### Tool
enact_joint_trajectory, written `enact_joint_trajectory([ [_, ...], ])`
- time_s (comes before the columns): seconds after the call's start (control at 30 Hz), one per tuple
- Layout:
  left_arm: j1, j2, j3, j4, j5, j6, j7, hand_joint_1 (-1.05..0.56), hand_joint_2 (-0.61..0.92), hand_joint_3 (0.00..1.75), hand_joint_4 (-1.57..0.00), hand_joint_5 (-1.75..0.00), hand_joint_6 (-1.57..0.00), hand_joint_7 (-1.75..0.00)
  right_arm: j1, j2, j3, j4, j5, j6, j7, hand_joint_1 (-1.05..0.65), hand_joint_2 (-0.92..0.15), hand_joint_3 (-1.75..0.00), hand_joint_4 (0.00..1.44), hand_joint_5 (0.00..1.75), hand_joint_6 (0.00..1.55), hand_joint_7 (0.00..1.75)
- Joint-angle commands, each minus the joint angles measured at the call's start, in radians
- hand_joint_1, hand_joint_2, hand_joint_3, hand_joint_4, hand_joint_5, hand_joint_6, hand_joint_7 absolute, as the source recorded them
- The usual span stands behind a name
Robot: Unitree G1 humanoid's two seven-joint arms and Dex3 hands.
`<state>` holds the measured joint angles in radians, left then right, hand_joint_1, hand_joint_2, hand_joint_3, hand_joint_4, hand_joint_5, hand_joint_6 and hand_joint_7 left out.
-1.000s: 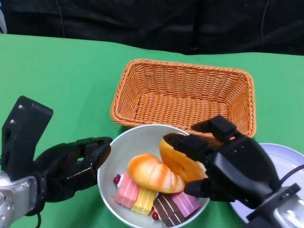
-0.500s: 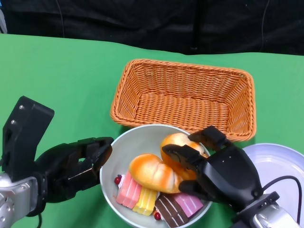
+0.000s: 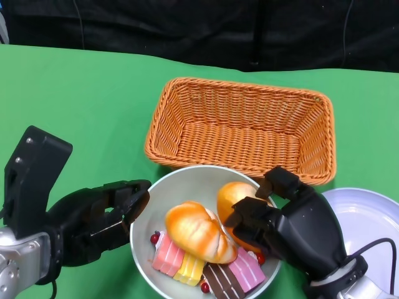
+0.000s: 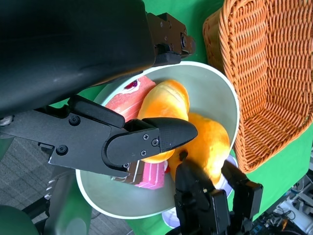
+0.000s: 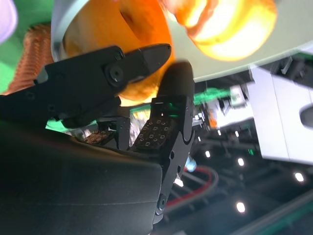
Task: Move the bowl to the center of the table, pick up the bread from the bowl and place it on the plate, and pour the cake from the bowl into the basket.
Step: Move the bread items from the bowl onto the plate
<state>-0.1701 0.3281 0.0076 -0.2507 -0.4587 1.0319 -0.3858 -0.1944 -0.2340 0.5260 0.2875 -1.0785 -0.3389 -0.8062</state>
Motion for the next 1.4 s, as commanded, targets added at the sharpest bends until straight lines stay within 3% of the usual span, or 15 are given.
enact_joint_trajectory([
  [0.03,0.008,0.008,0.011,-0.009,0.000,-0.008,0.000,-0.62,0.92,0.58,-0.08,-0.09,-0.11,0.00,-0.013,-0.019,0.007,-0.007,0.000,-0.019,-0.041,-0.13,-0.26,-1.21,1.03,1.74,0.80,1.73],
  [0.17,0.005,0.007,0.012,-0.007,-0.003,-0.005,0.001,-0.62,0.92,0.58,-0.07,-0.09,-0.10,0.00,-0.018,-0.025,0.001,-0.040,0.004,-0.037,-0.061,-0.14,-0.22,-1.27,1.03,1.75,0.80,1.75],
  [0.4,0.006,0.004,0.016,-0.005,-0.005,-0.005,0.007,-0.61,0.92,0.59,-0.07,-0.09,-0.10,0.00,-0.025,-0.032,-0.018,-0.084,0.016,-0.054,-0.072,-0.18,-0.21,-1.21,1.03,1.75,0.81,1.75],
  [0.47,0.006,0.003,0.018,-0.001,-0.001,-0.013,0.010,-0.61,0.92,0.58,-0.08,-0.10,-0.11,-0.01,-0.037,-0.035,-0.043,-0.122,0.036,-0.073,-0.080,-0.14,-0.19,-1.36,1.05,1.75,0.81,1.75],
  [0.57,0.007,-0.001,0.021,0.003,-0.002,-0.016,0.010,-0.61,0.92,0.57,-0.09,-0.11,-0.11,-0.01,-0.036,-0.037,-0.066,-0.161,0.060,-0.087,-0.060,-0.14,-0.20,-1.44,1.05,1.75,0.80,1.75],
  [0.77,0.005,0.002,0.015,0.004,0.005,-0.022,0.007,-0.61,0.92,0.59,-0.09,-0.12,-0.10,0.00,-0.019,-0.039,-0.122,-0.269,0.139,-0.100,0.034,-0.18,-0.14,-1.63,1.07,1.75,0.80,1.75],
  [0.87,0.007,0.002,0.018,0.003,0.005,-0.022,0.009,-0.61,0.92,0.58,-0.09,-0.12,-0.11,-0.01,0.021,-0.037,-0.153,-0.351,0.232,-0.114,0.123,-0.19,-0.10,-1.72,1.06,1.75,0.81,1.75],
  [1.2,0.008,0.003,0.023,0.003,0.009,-0.032,0.007,-0.62,0.92,0.58,-0.09,-0.13,-0.13,-0.01,0.154,-0.017,-0.278,-0.547,0.409,-0.147,0.274,-0.22,-0.12,-1.75,1.07,1.75,0.81,1.70],
  [1.4,0.012,0.009,0.030,-0.007,0.014,-0.037,0.009,-0.63,0.92,0.55,-0.10,-0.15,-0.14,-0.01,0.273,-0.007,-0.400,-0.642,0.501,-0.125,0.355,-0.09,-0.10,-1.75,1.09,1.75,0.90,1.62],
])
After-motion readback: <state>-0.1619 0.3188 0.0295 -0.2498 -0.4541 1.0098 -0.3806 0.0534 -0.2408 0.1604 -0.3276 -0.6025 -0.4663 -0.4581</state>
